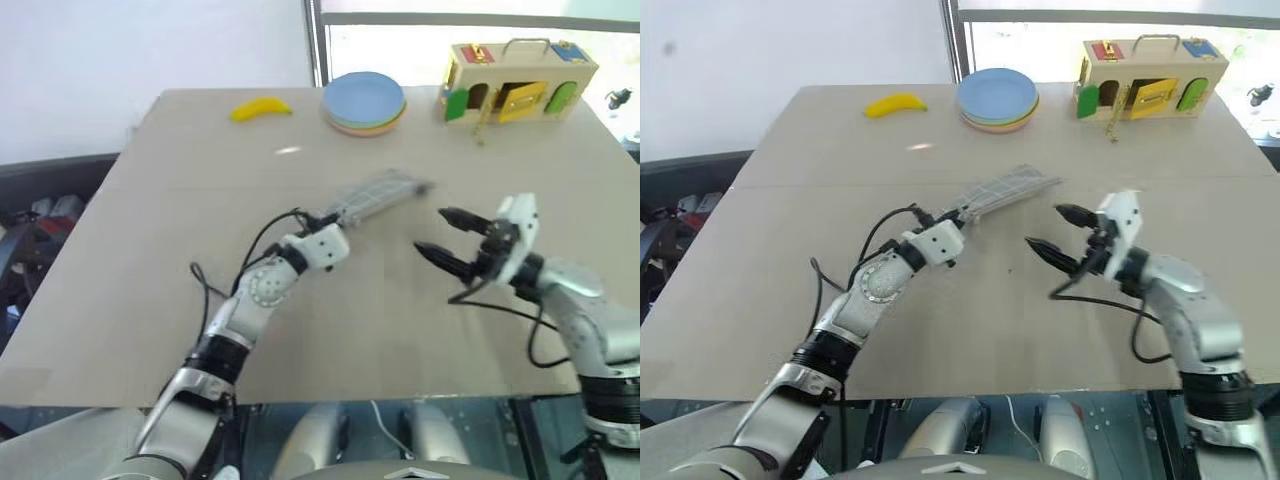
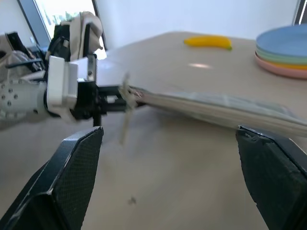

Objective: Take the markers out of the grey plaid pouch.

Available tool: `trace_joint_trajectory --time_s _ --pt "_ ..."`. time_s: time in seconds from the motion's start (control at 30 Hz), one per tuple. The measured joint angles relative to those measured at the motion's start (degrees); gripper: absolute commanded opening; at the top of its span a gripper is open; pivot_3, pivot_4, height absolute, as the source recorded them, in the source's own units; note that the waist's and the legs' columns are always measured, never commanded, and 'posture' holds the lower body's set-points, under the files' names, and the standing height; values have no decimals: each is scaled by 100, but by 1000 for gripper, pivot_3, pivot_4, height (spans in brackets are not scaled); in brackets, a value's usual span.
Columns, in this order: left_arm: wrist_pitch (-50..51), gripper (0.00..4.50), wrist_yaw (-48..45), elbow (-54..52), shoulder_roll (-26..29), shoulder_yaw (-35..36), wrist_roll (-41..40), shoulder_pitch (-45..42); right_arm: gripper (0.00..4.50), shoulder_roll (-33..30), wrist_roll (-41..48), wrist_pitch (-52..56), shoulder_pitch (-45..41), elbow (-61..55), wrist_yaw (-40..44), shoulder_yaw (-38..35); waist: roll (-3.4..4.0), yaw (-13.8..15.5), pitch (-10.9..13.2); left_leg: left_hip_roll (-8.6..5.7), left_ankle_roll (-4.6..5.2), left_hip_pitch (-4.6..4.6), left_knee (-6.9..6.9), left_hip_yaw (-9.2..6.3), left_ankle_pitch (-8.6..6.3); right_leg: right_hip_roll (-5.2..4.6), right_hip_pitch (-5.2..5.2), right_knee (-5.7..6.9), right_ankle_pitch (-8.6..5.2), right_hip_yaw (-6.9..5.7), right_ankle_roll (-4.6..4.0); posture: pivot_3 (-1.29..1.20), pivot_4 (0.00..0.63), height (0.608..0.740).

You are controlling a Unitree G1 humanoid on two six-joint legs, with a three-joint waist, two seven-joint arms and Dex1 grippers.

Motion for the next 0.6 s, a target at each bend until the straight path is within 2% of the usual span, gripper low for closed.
trace_joint_trajectory --time_s 0.1,0.27,0.6 --pt "405 73 -126 -333 -220 4 -123 2 4500 281 -190 -127 -220 30 -217 216 -1 -23 0 -1 0 0 3 -3 0 1 1 0 0 -3 0 0 150 740" --pt "1211 73 -210 -615 -586 190 -418 10 4500 393 -626 -408 -369 346 -331 479 -1 -40 0 -1 0 2 5 -9 0 3 2 2 0 -11 0 0 150 740" --pt "1381 73 -225 -767 -704 173 -419 54 4500 577 -1024 55 -395 553 -589 1062 -1 -111 0 -1 -1 2 5 -8 0 2 2 2 0 -7 0 0 150 740"
